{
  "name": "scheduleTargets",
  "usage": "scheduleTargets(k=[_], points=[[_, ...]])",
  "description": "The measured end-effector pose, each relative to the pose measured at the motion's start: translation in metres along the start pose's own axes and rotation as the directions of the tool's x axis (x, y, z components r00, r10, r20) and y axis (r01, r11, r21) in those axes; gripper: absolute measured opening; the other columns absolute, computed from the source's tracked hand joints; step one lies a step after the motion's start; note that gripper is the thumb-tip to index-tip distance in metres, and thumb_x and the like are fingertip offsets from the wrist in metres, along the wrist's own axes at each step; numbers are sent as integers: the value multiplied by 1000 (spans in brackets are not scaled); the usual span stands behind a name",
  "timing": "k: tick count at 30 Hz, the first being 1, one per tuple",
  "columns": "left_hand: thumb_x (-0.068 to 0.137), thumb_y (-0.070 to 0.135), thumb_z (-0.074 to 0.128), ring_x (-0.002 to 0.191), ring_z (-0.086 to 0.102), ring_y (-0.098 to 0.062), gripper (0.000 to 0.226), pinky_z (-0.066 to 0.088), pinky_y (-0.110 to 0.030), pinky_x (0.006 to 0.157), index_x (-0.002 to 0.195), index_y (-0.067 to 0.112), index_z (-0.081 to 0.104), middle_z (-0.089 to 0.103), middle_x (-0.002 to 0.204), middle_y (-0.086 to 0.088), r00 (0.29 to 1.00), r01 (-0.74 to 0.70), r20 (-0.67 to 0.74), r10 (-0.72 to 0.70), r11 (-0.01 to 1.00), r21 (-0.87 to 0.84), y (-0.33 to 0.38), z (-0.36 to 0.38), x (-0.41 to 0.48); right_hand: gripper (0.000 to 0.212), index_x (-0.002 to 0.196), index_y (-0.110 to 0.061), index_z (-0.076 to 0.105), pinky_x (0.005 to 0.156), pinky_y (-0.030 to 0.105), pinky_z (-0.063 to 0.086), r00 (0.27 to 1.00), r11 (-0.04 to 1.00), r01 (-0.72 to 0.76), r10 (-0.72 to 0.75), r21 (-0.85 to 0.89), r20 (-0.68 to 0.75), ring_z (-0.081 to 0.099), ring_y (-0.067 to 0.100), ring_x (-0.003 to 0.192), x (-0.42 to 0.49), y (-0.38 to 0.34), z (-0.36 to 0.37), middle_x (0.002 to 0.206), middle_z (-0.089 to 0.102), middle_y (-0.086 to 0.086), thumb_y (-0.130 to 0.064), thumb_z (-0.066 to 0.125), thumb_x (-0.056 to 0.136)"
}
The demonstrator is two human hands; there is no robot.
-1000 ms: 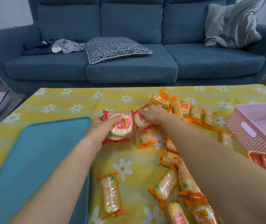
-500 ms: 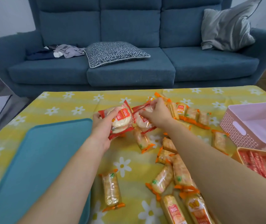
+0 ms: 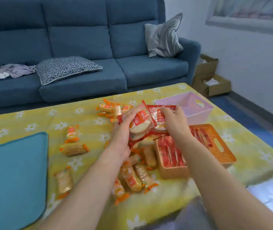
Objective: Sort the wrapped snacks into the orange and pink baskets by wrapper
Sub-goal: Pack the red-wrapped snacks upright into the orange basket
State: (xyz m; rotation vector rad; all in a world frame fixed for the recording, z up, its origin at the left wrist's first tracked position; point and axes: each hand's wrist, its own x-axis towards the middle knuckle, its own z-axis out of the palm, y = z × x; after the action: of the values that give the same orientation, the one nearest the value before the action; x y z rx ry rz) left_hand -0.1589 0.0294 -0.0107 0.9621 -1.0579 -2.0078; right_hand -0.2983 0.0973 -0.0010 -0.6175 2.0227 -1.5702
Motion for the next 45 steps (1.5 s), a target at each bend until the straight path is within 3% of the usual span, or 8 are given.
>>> scheduleTargets(k=[5, 8, 10, 16, 21, 26, 35, 45], points=[[61, 76, 79, 107, 71, -26, 78, 53, -45, 99, 122, 29, 64, 75, 114, 0, 996, -82, 12, 84, 919, 385, -45, 69, 14, 41, 130, -15, 49, 76, 36, 46, 986, 990, 57, -76, -127, -149, 61, 26, 101, 15, 29, -78, 120, 64, 10, -38, 51, 97], [54, 97, 57, 132, 51, -31, 113, 37, -46, 112, 137, 22, 55, 61, 135, -4, 994, -10, -49, 100, 520, 854, -71, 68, 29, 55, 138, -8, 47, 104, 49, 35, 998, 738, 2, -39, -675, -40, 43, 41, 130, 23, 58, -86, 142, 49, 19, -48, 41, 100], [57, 98, 51, 136, 45, -33, 119, 35, -49, 113, 144, 17, 46, 53, 145, -8, 987, -26, -60, 152, 507, 861, -79, 63, 24, 60, 141, -8, 44, 109, 53, 29, 998, 644, -13, -38, -765, -49, 35, 41, 135, 31, 65, -95, 148, 42, 19, -51, 37, 100], [79, 62, 72, 142, 29, -19, 71, 23, -35, 114, 139, 31, 52, 40, 147, 5, 904, -347, 224, 363, 318, 883, -77, 48, 5, 42, 122, -22, 68, 99, 43, 43, 952, 760, 237, -307, -605, -13, 51, 27, 116, 27, 55, -116, 124, 61, 6, -47, 44, 99], [69, 51, 82, 117, 43, -18, 50, 26, -20, 92, 107, 27, 59, 48, 116, 11, 823, -430, 297, 484, 191, 882, -81, 48, -3, 26, 85, -32, 61, 90, 44, 45, 905, 562, 423, -296, -711, 305, 60, 23, 98, -1, 48, -100, 89, 61, -9, -57, 56, 86], [70, 43, 85, 87, 47, -16, 45, 33, -25, 70, 93, 32, 48, 48, 86, 17, 711, -506, 327, 622, 131, 852, -67, 65, -18, 15, 93, -21, 68, 61, 34, 47, 861, 815, 493, -406, -304, 307, 56, 14, 62, -2, 40, -111, 75, 66, -6, -35, 71, 88], [87, 29, 77, 84, 67, -6, 27, 59, -23, 68, 108, 29, 60, 67, 97, 11, 885, -450, 246, 396, 588, 672, -48, 112, -33, 16, 109, -16, 67, 62, 25, 54, 960, 985, 170, -164, -10, 227, 74, 13, 79, 0, 40, -161, 92, 74, -1, -27, 58, 101], [77, 24, 80, 67, 69, -9, 19, 56, -30, 64, 85, 23, 63, 70, 73, 6, 931, -362, 258, 257, 578, 732, -90, 171, -19, 37, 116, -37, 69, 87, 31, 40, 949, 766, 316, -266, -560, 171, 53, 12, 102, -1, 66, -200, 113, 56, -7, -55, 41, 98]])
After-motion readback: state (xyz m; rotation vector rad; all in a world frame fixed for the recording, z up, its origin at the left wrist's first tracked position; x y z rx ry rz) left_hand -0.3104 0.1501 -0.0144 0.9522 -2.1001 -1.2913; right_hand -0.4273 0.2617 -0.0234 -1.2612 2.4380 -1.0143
